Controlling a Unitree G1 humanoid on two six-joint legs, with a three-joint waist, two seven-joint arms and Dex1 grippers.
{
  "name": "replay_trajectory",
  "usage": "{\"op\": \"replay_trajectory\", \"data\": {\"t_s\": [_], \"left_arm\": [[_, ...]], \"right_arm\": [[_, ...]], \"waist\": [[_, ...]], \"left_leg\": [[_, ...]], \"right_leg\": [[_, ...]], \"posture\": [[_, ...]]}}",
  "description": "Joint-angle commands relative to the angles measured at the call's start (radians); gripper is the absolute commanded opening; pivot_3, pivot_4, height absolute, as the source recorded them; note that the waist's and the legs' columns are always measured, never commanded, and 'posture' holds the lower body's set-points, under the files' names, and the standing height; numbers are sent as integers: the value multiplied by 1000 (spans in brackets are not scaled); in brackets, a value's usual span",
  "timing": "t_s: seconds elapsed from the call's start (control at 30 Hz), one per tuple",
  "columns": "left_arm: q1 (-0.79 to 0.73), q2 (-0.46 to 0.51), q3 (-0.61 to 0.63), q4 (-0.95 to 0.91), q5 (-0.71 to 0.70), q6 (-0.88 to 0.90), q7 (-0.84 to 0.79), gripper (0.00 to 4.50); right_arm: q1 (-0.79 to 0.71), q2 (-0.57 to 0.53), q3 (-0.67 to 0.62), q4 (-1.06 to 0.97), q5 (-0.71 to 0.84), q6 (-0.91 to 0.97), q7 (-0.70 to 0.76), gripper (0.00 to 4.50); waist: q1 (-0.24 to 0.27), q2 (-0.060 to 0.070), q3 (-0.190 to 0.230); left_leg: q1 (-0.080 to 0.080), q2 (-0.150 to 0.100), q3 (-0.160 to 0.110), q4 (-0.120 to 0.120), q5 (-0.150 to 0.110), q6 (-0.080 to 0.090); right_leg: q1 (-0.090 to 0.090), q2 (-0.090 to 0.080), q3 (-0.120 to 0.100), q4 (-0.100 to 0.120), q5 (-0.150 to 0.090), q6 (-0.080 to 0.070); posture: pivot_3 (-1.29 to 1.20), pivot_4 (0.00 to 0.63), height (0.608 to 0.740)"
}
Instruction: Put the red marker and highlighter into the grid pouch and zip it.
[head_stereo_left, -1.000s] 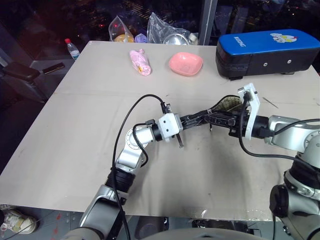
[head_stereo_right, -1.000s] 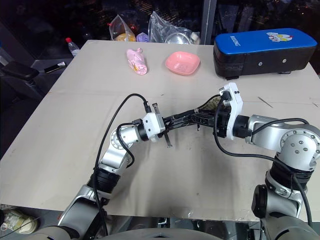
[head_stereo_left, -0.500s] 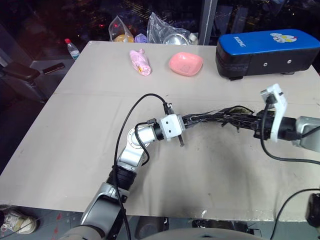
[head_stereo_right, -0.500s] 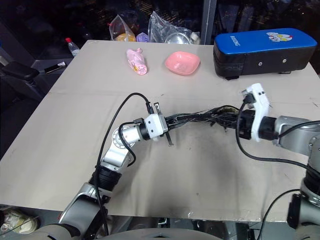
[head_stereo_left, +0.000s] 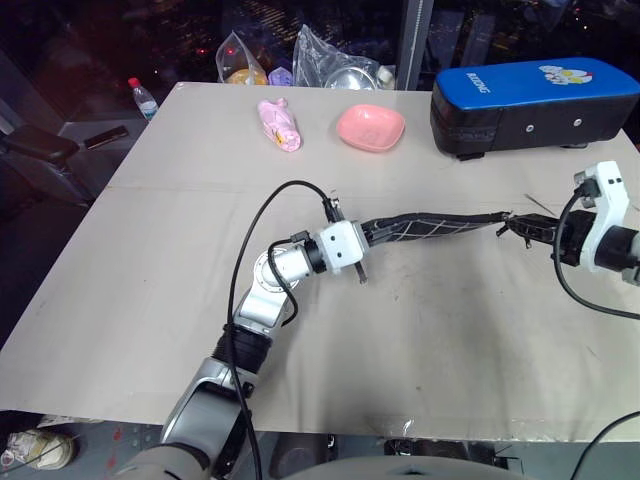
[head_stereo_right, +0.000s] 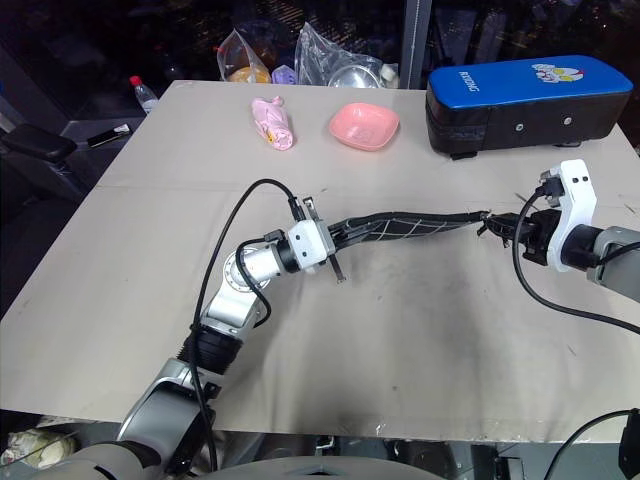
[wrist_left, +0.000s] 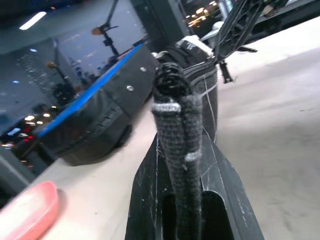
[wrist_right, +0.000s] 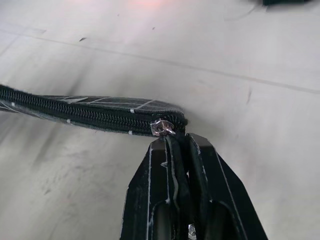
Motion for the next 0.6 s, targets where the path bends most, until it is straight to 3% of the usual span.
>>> {"op": "replay_trajectory", "data": {"t_s": [0.03, 0.17, 0.2, 0.27, 0.37, 0.53, 0.6], "left_arm": [[-22, 23, 62, 27, 13, -33, 61, 0], [-43, 44, 69, 29, 16, -44, 70, 0], [-43, 50, 68, 22, 15, -44, 64, 492], [-36, 63, 63, 13, 12, -40, 49, 961], [-3, 91, 63, 20, 14, -47, 29, 2110], [188, 157, 128, -161, -152, 113, -21, 4213], [263, 188, 145, -236, -212, 180, -49, 4369]], "right_arm": [[29, 3, -22, -49, -75, -152, 41, 92], [84, 1, 31, -97, -151, -288, 116, 1444], [96, -5, 47, -100, -191, -331, 126, 2085], [121, -22, 78, -86, -264, -419, 167, 3157], [168, -30, 98, -50, -332, -523, 225, 4240], [318, 2, 84, 17, -422, -746, 328, 4248], [340, 21, 72, 43, -424, -781, 342, 4248]], "waist": [[0, 0, 0], [0, 0, 0], [-1, 0, 0], [0, 0, 0], [0, 0, 0], [-1, 1, 1], [-5, 1, 1]], "left_leg": [[0, 0, 0, 0, 0, 0], [0, 0, 0, -1, 0, 0], [0, 0, 0, -1, 0, 0], [0, 0, 1, -1, 0, 0], [1, 0, 1, -1, 0, -1], [1, 0, 2, -2, 0, -1], [1, 1, 2, -2, 0, -1]], "right_leg": [[0, 0, 0, 0, 0, 0], [0, 0, 0, 0, 0, 0], [0, 0, 0, 0, 0, 0], [0, 0, 0, 0, 0, 0], [0, 0, 0, 0, 0, 0], [0, -1, 1, -1, -1, 1], [-1, -2, 2, 0, -1, 1]], "posture": [[0, 150, 740], [0, 150, 740], [0, 150, 740], [0, 150, 740], [0, 150, 740], [0, 150, 740], [0, 150, 740]]}}
